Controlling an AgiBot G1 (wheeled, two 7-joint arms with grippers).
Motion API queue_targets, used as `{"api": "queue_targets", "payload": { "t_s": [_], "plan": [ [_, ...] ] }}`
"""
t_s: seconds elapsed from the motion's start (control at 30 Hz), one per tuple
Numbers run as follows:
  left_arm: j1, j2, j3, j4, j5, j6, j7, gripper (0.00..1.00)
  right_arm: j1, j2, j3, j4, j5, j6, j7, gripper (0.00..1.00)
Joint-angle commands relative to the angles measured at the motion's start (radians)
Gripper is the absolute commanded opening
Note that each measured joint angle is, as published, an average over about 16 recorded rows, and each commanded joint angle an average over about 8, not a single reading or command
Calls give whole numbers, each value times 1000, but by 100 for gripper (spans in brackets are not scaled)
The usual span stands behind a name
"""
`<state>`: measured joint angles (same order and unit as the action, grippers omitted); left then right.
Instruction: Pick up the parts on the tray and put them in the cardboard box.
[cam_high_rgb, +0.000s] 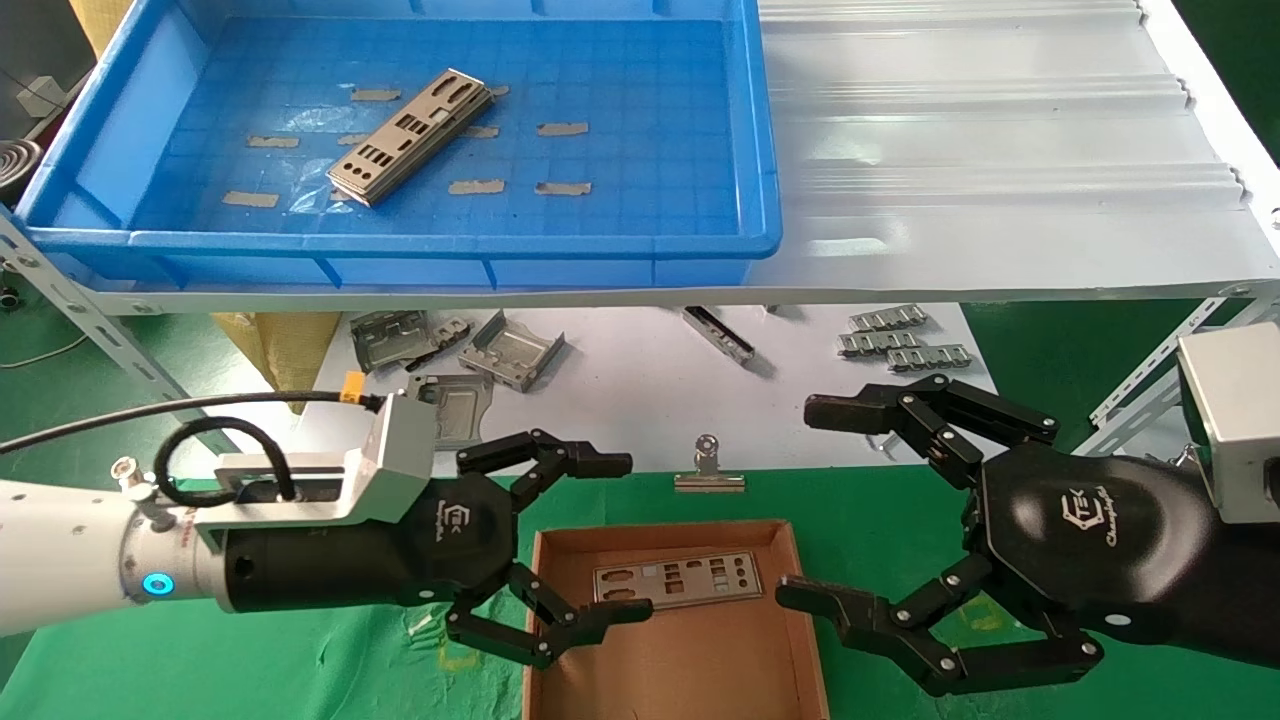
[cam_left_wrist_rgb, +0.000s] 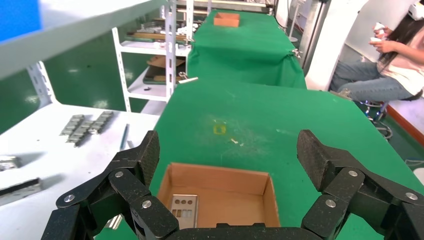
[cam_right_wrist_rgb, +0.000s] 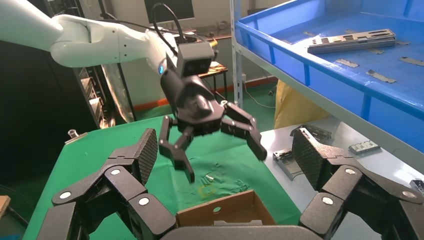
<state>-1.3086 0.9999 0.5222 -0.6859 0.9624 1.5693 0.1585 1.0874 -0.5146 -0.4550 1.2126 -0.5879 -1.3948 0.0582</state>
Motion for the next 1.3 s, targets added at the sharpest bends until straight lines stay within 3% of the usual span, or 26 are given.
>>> {"api": "queue_targets", "payload": {
  "t_s": [0.03,1.3],
  "plan": [
    [12,-20,-13,-31,-12,-4,-18,100,0,0,0,0,0,0,0,100],
    [238,-395,-247,-609,-236,-74,-350,100,0,0,0,0,0,0,0,100]
  ]
}}
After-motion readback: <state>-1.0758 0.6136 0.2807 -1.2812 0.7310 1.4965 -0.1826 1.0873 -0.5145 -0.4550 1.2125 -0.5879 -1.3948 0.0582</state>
